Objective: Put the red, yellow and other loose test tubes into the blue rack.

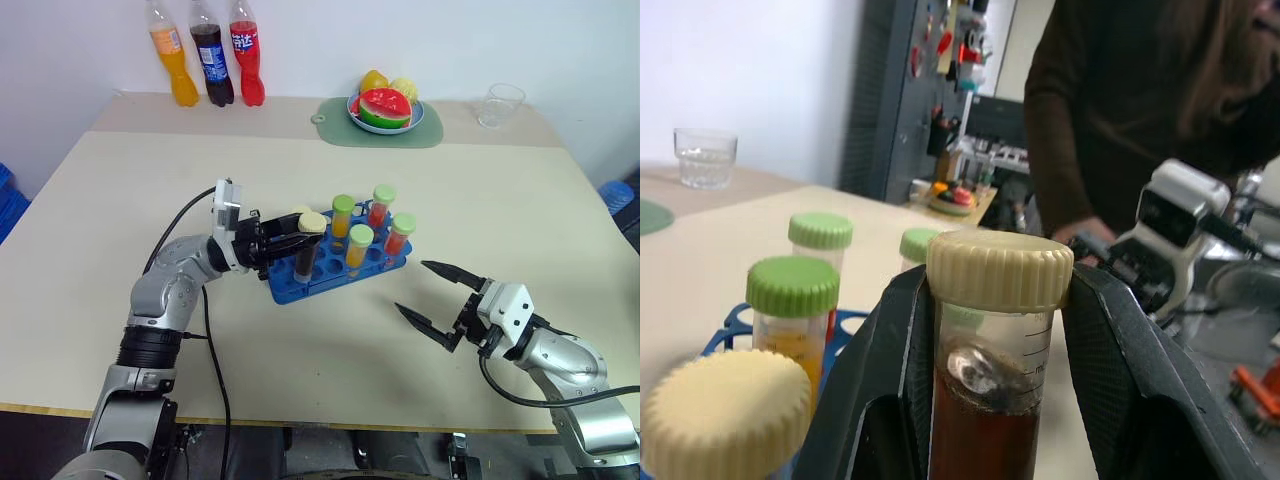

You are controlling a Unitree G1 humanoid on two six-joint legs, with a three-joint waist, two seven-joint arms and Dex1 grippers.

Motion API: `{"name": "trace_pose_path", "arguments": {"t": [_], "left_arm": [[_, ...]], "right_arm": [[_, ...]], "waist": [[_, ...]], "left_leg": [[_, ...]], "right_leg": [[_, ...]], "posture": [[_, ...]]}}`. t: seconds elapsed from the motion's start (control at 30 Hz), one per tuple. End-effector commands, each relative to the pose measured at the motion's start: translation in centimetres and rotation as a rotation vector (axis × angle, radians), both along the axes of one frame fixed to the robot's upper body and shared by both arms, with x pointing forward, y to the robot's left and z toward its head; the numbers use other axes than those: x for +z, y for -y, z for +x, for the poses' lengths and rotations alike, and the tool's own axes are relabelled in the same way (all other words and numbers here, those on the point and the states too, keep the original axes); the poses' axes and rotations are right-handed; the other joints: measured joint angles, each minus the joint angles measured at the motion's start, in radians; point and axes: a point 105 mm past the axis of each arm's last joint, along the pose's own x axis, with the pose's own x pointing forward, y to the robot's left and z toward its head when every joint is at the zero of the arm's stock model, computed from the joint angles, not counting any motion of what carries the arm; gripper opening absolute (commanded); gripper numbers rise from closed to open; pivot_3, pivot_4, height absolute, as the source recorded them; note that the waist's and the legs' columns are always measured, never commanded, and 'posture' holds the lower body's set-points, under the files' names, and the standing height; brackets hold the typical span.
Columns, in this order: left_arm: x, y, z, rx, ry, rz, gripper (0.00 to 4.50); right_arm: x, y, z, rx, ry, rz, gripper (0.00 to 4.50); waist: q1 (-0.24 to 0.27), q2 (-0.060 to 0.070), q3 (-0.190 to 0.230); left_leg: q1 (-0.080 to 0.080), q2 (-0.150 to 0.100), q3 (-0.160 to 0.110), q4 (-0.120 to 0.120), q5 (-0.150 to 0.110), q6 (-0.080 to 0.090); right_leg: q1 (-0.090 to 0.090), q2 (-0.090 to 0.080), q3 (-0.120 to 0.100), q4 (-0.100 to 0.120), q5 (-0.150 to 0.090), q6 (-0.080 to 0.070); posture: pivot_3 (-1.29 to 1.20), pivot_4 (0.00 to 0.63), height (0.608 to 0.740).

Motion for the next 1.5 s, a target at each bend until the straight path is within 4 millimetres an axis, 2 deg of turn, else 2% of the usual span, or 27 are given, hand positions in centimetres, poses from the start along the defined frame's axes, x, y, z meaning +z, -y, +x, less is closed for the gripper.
{"name": "trace_pose_path", "arguments": {"t": [0.03, 0.37, 0.63, 0.87, 0.97, 1.07, 1.1, 1.3, 1.37, 1.5], "left_arm": [[0.0, 0.6, 0.1, 0.006, 0.045, 0.004, 1.6], [-0.9, 1.6, 1.5, 0.053, 0.065, 0.01, 1.6], [-1.7, 2.1, 1.2, 0.035, 0.066, 0.02, 1.6], [-1.5, 1.6, 1.3, 0.026, -0.005, -0.016, 1.6], [-1.3, 1.5, 1.4, 0.046, 0.019, -0.016, 2.75], [-1.3, 1.5, 1.7, 0.1, 0.054, 0.011, 4.27], [-1.2, 1.4, 1.7, 0.112, 0.071, 0.019, 4.49], [-0.1, 0.3, 1.5, 0.218, 0.139, 0.021, 4.49], [0.7, -0.8, 1.9, 0.315, 0.184, 0.022, 4.49], [1.1, -3.8, 2.5, 0.479, 0.182, 0.053, 4.49]], "right_arm": [[1.7, -0.6, 0.0, 0.02, 0.057, -0.006, 4.26], [1.8, 0.0, -0.5, 0.016, 0.038, -0.017, 4.26], [1.3, 1.0, -1.1, 0.004, 0.008, -0.042, 4.26], [1.1, 1.1, -0.8, 0.008, 0.007, -0.039, 4.26], [1.0, 1.2, -0.8, 0.013, 0.005, -0.04, 4.26], [1.0, 1.4, -0.9, 0.016, 0.004, -0.044, 4.26], [0.9, 1.4, -0.9, 0.016, 0.003, -0.046, 4.26], [0.6, 1.8, -1.0, 0.009, -0.007, -0.049, 4.26], [0.5, 2.1, -0.8, -0.019, -0.018, -0.033, 4.26], [0.1, 3.0, -0.1, -0.109, -0.043, 0.018, 4.26]], "waist": [[0.001, 0.0, 0.0], [0.003, 0.0, 0.0], [0.003, 0.0, 0.0], [0.003, 0.0, 0.0], [0.003, 0.0, 0.0], [0.003, 0.0, 0.0], [0.003, 0.0, 0.0], [0.002, 0.0, 0.0], [0.003, 0.0, 0.0], [-0.001, 0.0, 0.0]], "left_leg": [[0.0, 0.0, 0.0, 0.0, 0.0, 0.0], [0.0, 0.0, 0.0, 0.0, 0.0, 0.0], [0.0, 0.0, 0.0, 0.0, 0.0, 0.0], [0.0, 0.0, 0.0, 0.0, 0.0, 0.0], [0.0, 0.0, 0.0, 0.0, 0.0, 0.0], [0.0, 0.0, 0.0, 0.0, 0.0, 0.0], [0.0, 0.0, 0.0, 0.0, 0.0, 0.0], [0.0, 0.0, 0.0, 0.0, 0.0, 0.0], [0.0, 0.001, 0.0, 0.0, 0.0, 0.0], [0.001, 0.001, 0.0, 0.0, 0.0, 0.0]], "right_leg": [[0.0, 0.0, 0.0, 0.0, 0.0, 0.0], [0.0, 0.0, 0.0, 0.0, 0.0, 0.0], [0.0, 0.0, 0.0, 0.0, 0.0, 0.0], [0.0, 0.0, 0.0, 0.0, 0.0, 0.0], [0.0, 0.0, 0.0, 0.0, 0.0, 0.0], [0.0, 0.0, 0.0, 0.0, 0.0, 0.0], [0.0, 0.0, 0.0, 0.0, 0.0, 0.0], [0.0, 0.0, 0.0, 0.0, 0.0, 0.0], [0.0, 0.0, 0.0, 0.0, 0.0, 0.0], [0.0, 0.0, 0.0, 0.001, 0.0, 0.0]], "posture": [[0.0, 0.15, 0.74], [0.0, 0.15, 0.74], [0.0, 0.15, 0.74], [0.0, 0.15, 0.74], [0.0, 0.15, 0.74], [0.0, 0.15, 0.74], [0.0, 0.15, 0.74], [0.0, 0.15, 0.74], [0.0, 0.15, 0.74], [0.0, 0.15, 0.74]]}}
